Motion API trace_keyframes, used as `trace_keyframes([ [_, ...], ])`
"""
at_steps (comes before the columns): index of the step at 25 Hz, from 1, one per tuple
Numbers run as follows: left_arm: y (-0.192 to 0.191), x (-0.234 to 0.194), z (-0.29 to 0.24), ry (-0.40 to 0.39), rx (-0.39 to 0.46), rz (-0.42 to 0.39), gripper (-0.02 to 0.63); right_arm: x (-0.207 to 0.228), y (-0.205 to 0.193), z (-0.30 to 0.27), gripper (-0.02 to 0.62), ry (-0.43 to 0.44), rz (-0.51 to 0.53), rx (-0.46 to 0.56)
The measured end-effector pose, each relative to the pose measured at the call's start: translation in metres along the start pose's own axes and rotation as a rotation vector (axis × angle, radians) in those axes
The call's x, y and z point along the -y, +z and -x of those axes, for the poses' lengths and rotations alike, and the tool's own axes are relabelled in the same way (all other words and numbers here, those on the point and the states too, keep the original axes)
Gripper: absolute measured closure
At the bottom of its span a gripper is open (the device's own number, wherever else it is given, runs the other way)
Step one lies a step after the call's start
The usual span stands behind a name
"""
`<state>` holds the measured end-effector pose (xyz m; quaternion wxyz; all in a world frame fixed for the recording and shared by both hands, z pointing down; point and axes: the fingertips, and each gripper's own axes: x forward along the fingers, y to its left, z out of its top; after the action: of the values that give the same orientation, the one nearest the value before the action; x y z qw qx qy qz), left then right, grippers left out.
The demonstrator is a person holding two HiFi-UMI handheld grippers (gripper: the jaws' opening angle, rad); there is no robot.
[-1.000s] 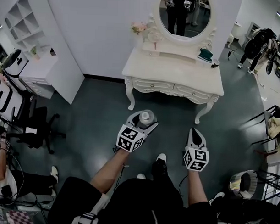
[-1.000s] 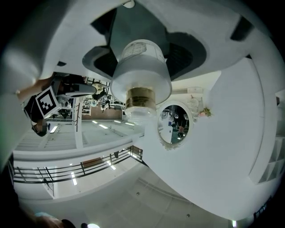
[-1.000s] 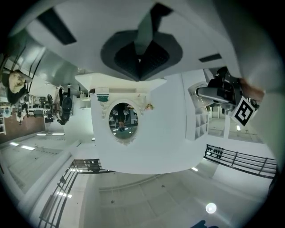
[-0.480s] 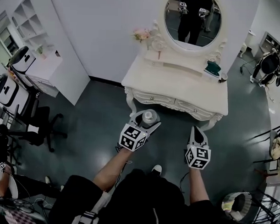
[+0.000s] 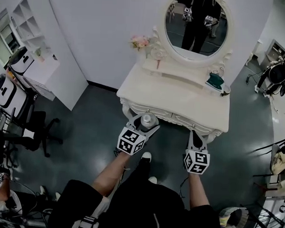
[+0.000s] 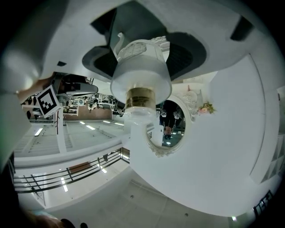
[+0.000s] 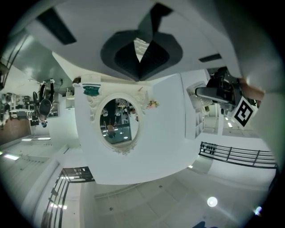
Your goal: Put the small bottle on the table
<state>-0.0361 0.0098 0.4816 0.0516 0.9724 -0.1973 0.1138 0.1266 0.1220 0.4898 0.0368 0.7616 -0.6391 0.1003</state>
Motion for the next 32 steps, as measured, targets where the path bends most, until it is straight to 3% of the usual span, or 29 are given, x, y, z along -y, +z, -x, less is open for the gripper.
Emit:
trace_keyframes([
  [9,0.011,-0.051,-0.098,-0.044,0.007,0.027,0.276,0.043,0.010,-0.095,0.592,-0.026,0.010,-0.022],
  [20,0.063,-0.145,-0.229,-0.144,0.003,-0.006,0.276,0.091,0.062,-0.242,0.592,-0.095,0.015,-0.021],
  [32,0.082,-0.182,-0.289,-0.159,-0.004,0.000,0.276,0.115,0.078,-0.306,0.592,-0.093,0.003,-0.024],
])
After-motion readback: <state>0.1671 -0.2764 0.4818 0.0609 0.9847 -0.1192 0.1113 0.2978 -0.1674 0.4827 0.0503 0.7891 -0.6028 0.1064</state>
